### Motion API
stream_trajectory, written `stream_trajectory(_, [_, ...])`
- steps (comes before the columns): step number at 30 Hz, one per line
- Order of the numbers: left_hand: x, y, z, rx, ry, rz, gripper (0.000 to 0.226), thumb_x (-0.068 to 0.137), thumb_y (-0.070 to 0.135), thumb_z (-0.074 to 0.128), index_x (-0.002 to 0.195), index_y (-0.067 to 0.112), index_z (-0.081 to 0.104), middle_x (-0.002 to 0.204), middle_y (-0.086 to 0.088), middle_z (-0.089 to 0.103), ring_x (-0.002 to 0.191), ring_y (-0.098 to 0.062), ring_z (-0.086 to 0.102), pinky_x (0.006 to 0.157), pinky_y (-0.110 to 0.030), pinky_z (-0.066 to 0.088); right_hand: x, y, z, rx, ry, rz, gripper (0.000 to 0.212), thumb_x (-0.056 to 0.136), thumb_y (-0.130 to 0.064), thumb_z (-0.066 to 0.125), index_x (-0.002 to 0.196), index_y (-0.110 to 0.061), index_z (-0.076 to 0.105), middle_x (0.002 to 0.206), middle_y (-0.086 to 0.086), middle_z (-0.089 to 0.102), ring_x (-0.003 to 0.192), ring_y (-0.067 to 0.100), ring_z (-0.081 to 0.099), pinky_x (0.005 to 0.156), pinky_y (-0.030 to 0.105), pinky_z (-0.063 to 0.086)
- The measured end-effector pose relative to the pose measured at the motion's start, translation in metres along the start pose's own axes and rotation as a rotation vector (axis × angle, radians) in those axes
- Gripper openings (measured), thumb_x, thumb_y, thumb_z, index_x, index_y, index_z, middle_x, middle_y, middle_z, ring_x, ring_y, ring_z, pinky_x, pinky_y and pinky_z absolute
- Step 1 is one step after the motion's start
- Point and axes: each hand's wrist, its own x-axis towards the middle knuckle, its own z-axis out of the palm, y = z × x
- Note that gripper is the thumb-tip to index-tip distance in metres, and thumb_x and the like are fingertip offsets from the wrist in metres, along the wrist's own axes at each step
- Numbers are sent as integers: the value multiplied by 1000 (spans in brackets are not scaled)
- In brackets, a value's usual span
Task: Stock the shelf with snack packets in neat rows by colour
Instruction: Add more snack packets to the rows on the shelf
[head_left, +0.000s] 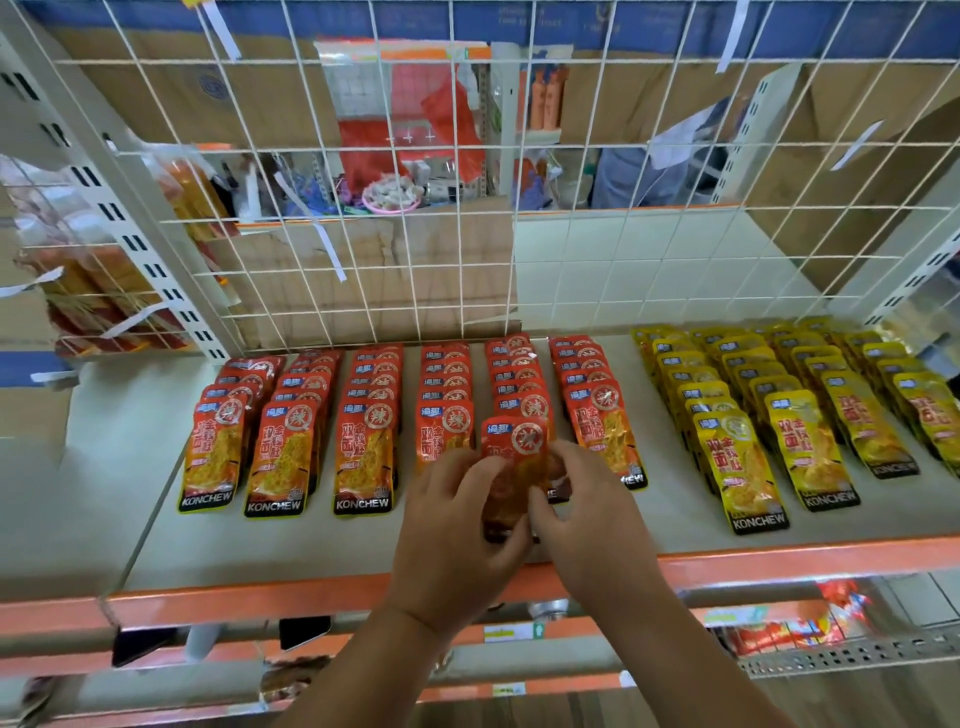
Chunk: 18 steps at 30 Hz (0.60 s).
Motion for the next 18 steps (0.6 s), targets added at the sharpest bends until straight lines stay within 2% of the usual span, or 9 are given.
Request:
stream_trajectory(5, [-5, -8, -13, 72, 51, 60, 53, 84, 42, 63, 130, 16, 62, 122, -3, 64, 113, -18, 53, 97, -35, 45, 5, -18, 9, -19, -25, -10, 69, 84, -47, 73, 144, -26, 43, 128, -9, 49, 118, 12, 51, 103, 33, 48])
stream_trajectory(7, [-6, -15, -22, 94, 68, 76, 54, 84, 40, 61, 132, 15, 60, 122, -5, 65, 111, -20, 53, 96, -36, 43, 6, -30, 18, -35, -10, -10, 75, 80, -45, 76, 144, -25, 42, 132, -7, 49, 122, 13, 49, 105, 32, 44])
stream_trajectory(12, [-13, -43, -52, 132, 57, 121, 53, 88, 37, 64, 138, 19, 55, 128, -2, 63, 115, -21, 55, 99, -38, 45, 9, -67, 48, -37, 39, 24, 74, 77, -36, 78, 140, -22, 43, 130, -2, 49, 120, 21, 52, 101, 36, 47])
stream_trajectory(15, [-18, -69, -75, 130, 48, 147, 49, 90, 35, 61, 136, 18, 56, 130, -2, 62, 117, -23, 56, 98, -38, 42, 7, -92, 71, -34, 66, 45, 80, 76, -43, 77, 144, -22, 41, 131, -1, 48, 122, 22, 51, 99, 36, 48])
stream_trajectory(18, [-23, -99, -103, 160, 14, 58, 53, 86, 37, 58, 137, 22, 54, 131, -1, 62, 119, -24, 56, 99, -39, 43, 8, -113, 97, -83, 111, 37, 76, 74, -54, 74, 137, -20, 47, 130, 0, 52, 120, 24, 51, 98, 39, 47])
